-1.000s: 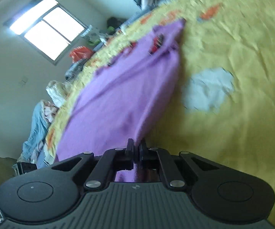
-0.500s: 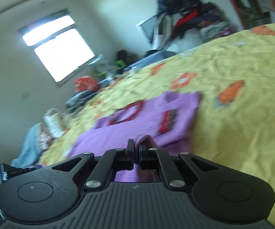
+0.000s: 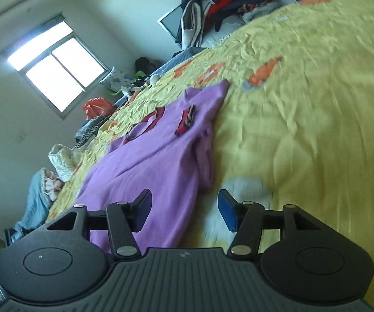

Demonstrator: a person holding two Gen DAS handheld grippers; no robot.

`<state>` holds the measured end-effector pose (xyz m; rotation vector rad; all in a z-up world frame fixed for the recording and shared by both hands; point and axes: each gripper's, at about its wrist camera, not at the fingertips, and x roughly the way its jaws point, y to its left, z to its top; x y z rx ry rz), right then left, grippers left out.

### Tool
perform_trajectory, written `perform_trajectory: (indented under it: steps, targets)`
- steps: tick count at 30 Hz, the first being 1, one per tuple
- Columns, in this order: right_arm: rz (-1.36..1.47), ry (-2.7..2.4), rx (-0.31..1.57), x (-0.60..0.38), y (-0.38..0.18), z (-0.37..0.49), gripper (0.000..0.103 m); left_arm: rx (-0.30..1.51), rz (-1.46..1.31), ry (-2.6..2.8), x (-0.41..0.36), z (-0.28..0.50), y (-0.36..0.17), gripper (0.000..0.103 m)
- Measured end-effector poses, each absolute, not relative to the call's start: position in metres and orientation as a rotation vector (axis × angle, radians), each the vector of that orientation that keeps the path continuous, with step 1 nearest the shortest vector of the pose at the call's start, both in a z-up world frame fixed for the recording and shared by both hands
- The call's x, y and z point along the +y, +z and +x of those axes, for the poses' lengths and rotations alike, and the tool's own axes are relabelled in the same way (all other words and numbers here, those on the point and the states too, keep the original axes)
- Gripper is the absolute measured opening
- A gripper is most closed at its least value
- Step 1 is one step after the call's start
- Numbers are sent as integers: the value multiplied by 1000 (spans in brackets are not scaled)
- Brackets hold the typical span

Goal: Fold small clothes

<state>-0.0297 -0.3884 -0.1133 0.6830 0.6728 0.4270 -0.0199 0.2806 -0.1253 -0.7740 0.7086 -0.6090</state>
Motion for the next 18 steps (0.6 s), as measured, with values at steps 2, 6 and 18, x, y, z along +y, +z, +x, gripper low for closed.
perform_trajectory:
  steps: [2, 6, 18]
  targets:
    - [685, 417, 704, -384, -116, -37, 57, 718, -810, -625, 279, -27, -133, 60]
    - [682, 427, 730, -372, -118, -46, 58, 726, -908, -659, 280, -26, -147, 48]
    - [757, 469, 758, -366, -122, -55, 58, 774, -1083, -620, 287, -19, -177, 3]
